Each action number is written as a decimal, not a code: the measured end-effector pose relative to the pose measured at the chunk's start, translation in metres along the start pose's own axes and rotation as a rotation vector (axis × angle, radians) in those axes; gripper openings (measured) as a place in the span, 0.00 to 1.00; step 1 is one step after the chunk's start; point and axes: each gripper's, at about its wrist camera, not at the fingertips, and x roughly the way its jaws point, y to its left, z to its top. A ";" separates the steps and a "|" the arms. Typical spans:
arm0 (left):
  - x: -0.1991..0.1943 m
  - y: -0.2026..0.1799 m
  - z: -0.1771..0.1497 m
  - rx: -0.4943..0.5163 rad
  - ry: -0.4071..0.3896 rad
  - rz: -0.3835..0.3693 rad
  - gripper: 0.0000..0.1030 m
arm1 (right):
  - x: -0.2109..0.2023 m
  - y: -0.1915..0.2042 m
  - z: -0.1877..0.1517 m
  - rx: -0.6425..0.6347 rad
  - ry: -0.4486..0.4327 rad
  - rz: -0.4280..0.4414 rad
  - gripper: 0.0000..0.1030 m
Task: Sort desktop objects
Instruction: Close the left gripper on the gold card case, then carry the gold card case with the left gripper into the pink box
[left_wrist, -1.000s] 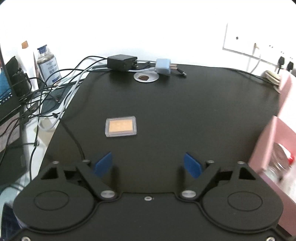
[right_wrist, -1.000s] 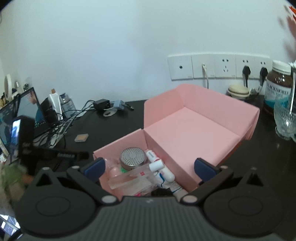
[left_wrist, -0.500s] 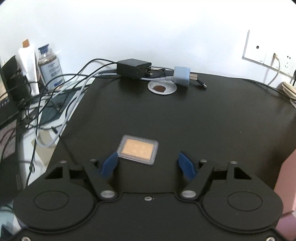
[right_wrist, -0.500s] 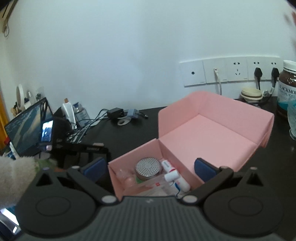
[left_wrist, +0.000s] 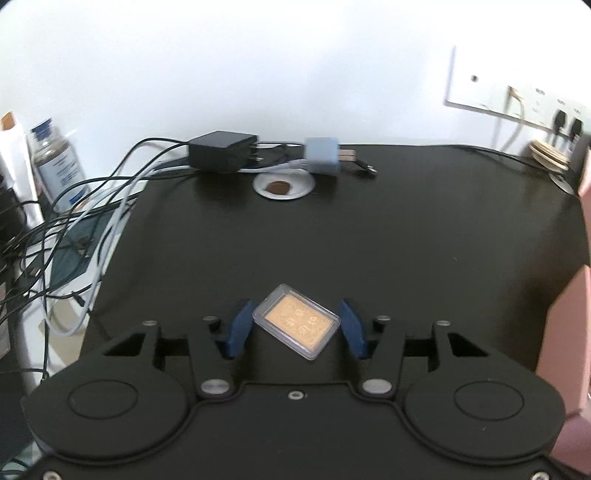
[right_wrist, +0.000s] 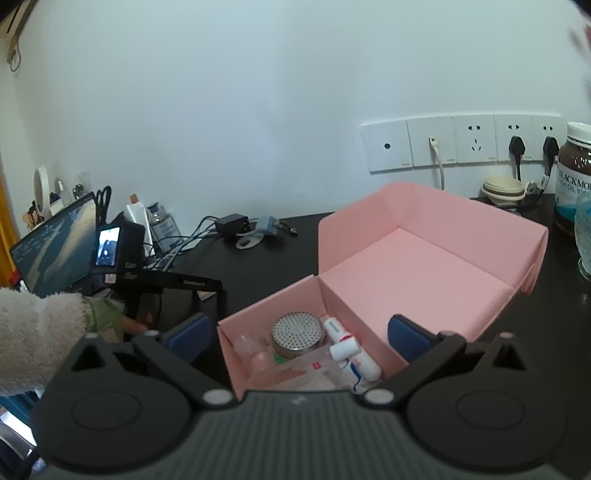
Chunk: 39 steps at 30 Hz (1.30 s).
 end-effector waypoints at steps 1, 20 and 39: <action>-0.001 -0.001 -0.001 0.005 0.003 -0.008 0.51 | 0.000 0.000 0.000 0.002 0.001 0.000 0.99; -0.082 -0.029 -0.057 -0.056 -0.051 -0.075 0.51 | -0.010 0.003 0.002 0.016 -0.015 -0.022 0.99; -0.130 -0.146 -0.034 0.108 -0.138 -0.347 0.51 | -0.044 -0.008 -0.004 0.080 -0.054 -0.099 0.99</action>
